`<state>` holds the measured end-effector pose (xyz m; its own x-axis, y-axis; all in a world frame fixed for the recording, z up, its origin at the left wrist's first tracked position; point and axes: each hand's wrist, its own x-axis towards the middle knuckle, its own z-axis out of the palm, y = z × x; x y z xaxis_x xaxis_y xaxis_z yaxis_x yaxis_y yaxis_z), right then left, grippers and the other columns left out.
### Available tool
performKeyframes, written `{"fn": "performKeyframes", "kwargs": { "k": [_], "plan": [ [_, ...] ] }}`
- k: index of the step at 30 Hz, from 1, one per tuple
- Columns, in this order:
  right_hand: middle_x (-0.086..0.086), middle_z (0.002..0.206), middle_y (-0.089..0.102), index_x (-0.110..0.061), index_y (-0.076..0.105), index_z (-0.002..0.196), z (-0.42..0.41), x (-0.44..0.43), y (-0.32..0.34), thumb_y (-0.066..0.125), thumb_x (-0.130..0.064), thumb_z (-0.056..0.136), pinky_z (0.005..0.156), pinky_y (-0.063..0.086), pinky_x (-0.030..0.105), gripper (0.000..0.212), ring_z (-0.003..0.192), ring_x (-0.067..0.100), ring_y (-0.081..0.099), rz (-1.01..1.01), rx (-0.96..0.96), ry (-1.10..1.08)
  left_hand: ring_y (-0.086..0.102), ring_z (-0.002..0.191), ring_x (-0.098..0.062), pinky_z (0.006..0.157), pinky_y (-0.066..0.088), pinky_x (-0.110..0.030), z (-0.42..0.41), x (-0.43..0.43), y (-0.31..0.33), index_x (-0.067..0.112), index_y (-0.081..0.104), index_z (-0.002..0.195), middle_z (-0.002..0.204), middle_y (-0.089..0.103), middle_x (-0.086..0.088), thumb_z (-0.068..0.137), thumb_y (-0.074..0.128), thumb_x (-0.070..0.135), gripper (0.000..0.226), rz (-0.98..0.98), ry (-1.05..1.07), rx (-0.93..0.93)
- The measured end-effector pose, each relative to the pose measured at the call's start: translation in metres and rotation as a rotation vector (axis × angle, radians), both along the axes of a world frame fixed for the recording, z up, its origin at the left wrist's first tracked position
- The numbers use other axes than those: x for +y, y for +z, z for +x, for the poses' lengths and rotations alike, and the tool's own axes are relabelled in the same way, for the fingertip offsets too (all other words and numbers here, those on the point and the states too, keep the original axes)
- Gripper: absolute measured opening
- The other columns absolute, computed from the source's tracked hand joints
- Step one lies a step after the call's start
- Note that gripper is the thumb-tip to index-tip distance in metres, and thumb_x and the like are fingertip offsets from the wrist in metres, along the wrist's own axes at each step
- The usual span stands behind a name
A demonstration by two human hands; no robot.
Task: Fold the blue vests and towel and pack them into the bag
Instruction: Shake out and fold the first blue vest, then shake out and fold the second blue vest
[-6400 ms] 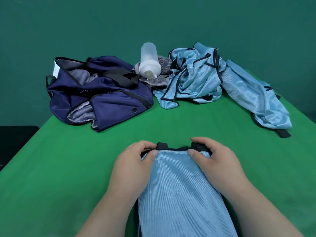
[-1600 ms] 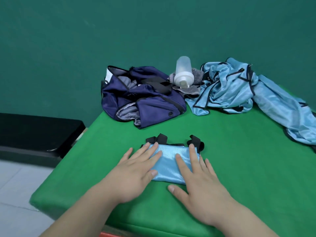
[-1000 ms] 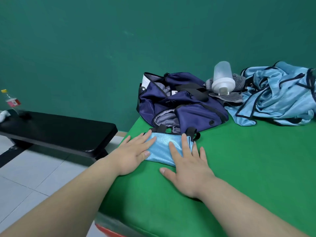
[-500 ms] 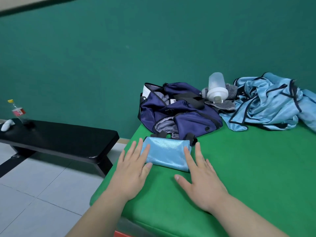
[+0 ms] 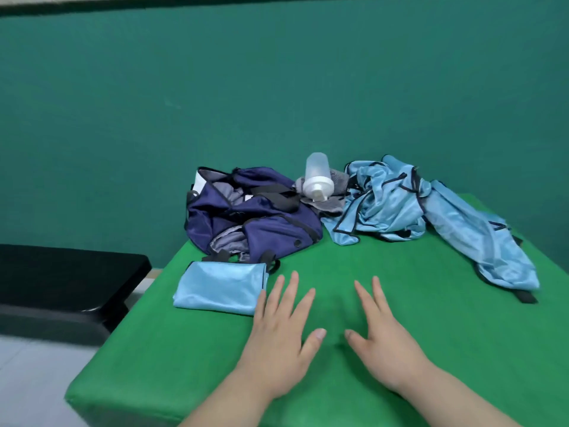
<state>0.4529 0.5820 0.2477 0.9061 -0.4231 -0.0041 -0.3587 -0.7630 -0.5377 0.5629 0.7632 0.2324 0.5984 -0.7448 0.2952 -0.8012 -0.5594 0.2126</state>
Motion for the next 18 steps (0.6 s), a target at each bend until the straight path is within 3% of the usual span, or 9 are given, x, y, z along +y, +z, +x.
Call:
{"fn": "performKeyframes", "kwargs": {
  "k": [4, 7, 9, 12, 15, 18],
  "plan": [
    [-0.016, 0.162, -0.025, -0.037, 0.006, 0.158, -0.033, -0.057, 0.008, 0.062, -0.035, 0.093, 0.107, 0.038, 0.03, 0.085, 0.146, 0.017, 0.033, 0.009, -0.036, -0.114, -0.033, 0.145, -0.015, 0.121, -0.016, -0.043, -0.011, -0.07, 0.004, 0.034, 0.003, 0.157, 0.16, -0.031, 0.004, 0.087, 0.003, 0.068, 0.078, 0.032, -0.007, 0.048],
    [-0.022, 0.163, -0.016, -0.038, 0.01, 0.157, -0.053, -0.095, 0.013, 0.061, -0.034, 0.093, 0.107, 0.039, 0.029, 0.082, 0.142, 0.014, 0.037, -0.007, -0.066, -0.184, -0.028, 0.148, -0.018, 0.121, -0.013, -0.044, -0.019, -0.118, 0.004, 0.034, 0.005, 0.157, 0.162, -0.027, 0.002, 0.084, -0.001, 0.069, 0.081, 0.019, -0.016, 0.072],
    [-0.022, 0.163, -0.01, -0.037, 0.013, 0.156, -0.062, -0.119, 0.014, 0.061, -0.034, 0.093, 0.114, 0.033, 0.03, 0.08, 0.147, 0.012, 0.028, -0.036, -0.076, -0.207, -0.025, 0.149, -0.019, 0.122, -0.011, -0.044, -0.023, -0.149, 0.003, 0.033, 0.008, 0.157, 0.163, -0.024, 0.0, 0.083, -0.002, 0.069, 0.083, -0.001, -0.032, 0.083],
    [-0.015, 0.165, 0.002, -0.033, 0.02, 0.156, -0.072, -0.153, 0.017, 0.061, -0.032, 0.093, 0.121, 0.017, 0.028, 0.075, 0.151, 0.009, 0.01, -0.113, -0.048, -0.265, -0.023, 0.15, -0.019, 0.122, -0.009, -0.045, -0.026, -0.186, 0.001, 0.032, 0.01, 0.157, 0.164, -0.022, 0.0, 0.083, -0.002, 0.069, 0.083, -0.035, -0.061, 0.114],
    [-0.007, 0.162, 0.017, -0.025, 0.028, 0.155, -0.076, -0.187, 0.024, 0.061, -0.029, 0.092, 0.121, 0.015, 0.028, 0.071, 0.15, 0.011, 0.014, -0.198, -0.04, -0.337, -0.021, 0.15, -0.017, 0.121, -0.011, -0.041, -0.025, -0.197, -0.005, 0.032, 0.013, 0.157, 0.165, -0.016, 0.001, 0.084, -0.001, 0.068, 0.082, -0.067, -0.059, 0.11],
    [0.001, 0.159, 0.026, -0.019, 0.032, 0.154, -0.07, -0.224, 0.023, 0.06, -0.028, 0.09, 0.123, 0.018, 0.036, 0.07, 0.149, 0.02, 0.018, -0.262, -0.026, -0.439, -0.018, 0.15, -0.013, 0.12, -0.012, -0.037, -0.026, -0.195, -0.009, 0.033, 0.017, 0.156, 0.166, -0.009, 0.004, 0.086, 0.002, 0.066, 0.079, -0.098, -0.06, 0.119]
  ]
}}
